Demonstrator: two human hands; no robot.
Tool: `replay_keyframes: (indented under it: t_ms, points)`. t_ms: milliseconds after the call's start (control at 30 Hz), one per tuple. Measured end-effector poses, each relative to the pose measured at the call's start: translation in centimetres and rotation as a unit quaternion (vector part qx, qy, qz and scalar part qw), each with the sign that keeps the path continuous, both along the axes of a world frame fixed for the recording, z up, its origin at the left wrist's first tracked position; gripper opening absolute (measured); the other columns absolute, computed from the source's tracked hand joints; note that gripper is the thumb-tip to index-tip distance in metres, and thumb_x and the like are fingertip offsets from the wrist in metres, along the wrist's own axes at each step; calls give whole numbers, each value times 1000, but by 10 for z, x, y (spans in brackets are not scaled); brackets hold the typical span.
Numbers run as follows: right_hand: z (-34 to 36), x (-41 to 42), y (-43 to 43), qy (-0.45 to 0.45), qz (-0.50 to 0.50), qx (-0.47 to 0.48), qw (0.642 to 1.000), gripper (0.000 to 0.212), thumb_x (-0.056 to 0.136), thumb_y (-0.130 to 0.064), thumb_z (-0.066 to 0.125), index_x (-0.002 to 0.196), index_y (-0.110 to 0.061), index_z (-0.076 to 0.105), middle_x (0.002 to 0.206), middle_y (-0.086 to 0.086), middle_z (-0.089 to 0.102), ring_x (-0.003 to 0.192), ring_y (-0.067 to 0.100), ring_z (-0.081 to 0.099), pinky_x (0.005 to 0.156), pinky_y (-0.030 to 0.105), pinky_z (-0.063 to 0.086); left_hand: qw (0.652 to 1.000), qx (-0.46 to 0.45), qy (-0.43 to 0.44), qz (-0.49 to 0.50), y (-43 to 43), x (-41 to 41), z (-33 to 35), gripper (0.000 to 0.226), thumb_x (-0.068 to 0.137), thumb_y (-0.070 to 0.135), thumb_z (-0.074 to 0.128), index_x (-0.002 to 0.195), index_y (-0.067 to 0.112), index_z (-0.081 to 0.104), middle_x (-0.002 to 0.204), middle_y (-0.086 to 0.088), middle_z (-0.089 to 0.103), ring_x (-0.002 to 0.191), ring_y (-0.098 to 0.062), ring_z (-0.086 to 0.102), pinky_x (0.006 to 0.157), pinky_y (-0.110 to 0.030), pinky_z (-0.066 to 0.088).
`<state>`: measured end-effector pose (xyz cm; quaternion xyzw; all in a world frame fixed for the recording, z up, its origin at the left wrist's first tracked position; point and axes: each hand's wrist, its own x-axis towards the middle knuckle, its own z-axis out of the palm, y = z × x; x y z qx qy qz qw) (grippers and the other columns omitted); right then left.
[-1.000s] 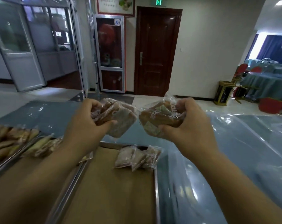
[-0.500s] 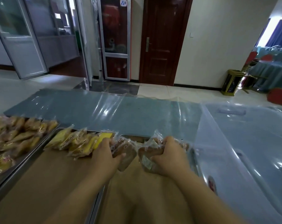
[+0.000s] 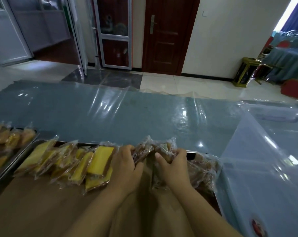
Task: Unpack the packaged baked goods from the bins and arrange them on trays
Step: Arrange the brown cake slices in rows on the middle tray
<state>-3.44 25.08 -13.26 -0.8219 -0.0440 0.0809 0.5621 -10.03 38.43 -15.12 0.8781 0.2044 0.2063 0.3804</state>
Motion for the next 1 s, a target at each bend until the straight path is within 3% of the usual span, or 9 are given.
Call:
replay_keyframes:
  t_ms: [133,200,300,400,467,533,667,800,1000]
  points:
    - [-22,0,0,60,39,22,997,27,91,-34,57,106,-25,36,103,0,54,96,17,59,81,37,55,997,35,42,-57,-1,7,-24,41,79,22,59,109,27,32,104,6,33,93,-7,32,79,-17,29]
    - [-29,-2,-6,39,66,4,997,25,92,-30,55,107,-26,35,110,-4,44,101,12,52,85,34,51,993,44,48,-102,-3,4,-35,43,81,26,58,109,31,26,107,8,26,99,-7,30,87,-15,30]
    - [-30,-2,-20,-2,120,-59,991,23,89,-23,56,99,-32,37,111,-15,29,99,1,41,89,29,43,990,50,39,-125,-5,-2,-43,44,81,27,61,115,26,32,111,11,23,109,-10,32,96,-25,34]
    - [-30,-4,-38,-45,137,-112,983,42,82,-16,63,105,-39,37,108,-25,26,103,-5,38,88,18,41,988,58,27,-139,-5,-10,-47,46,82,29,64,121,24,40,121,9,30,113,-3,28,98,-20,29]
    - [-32,-9,-48,-89,138,-160,973,53,79,-19,69,114,-38,33,109,-26,30,104,-7,38,77,10,37,982,81,43,-166,-6,-19,-52,51,82,35,64,126,25,41,129,10,30,116,1,23,101,-15,22]
    - [-35,-14,-55,-92,129,-190,969,67,76,-21,74,126,-31,31,116,-21,36,108,-3,41,78,9,38,976,89,65,-186,-9,-28,-57,56,83,43,61,132,28,38,134,12,25,122,0,22,103,-15,19]
    - [-39,-14,-56,-43,86,-191,977,87,73,-19,78,140,-21,22,130,-4,49,118,14,52,93,36,51,976,108,83,-173,-15,-31,-61,53,87,41,56,135,28,36,138,11,23,129,-6,22,107,-22,25]
    - [-37,-10,-44,-75,60,-278,956,92,74,-35,77,143,-17,19,133,0,49,119,19,50,92,39,49,978,142,72,-137,-16,-16,-59,49,89,24,57,135,18,40,139,1,31,129,-13,27,106,-21,24]
    - [-35,-1,-35,-71,29,-340,937,94,75,-49,71,143,-9,19,142,8,36,129,25,37,101,36,41,978,151,102,-98,-18,2,-59,54,89,17,55,138,16,33,148,-4,20,137,-20,15,109,-26,21]
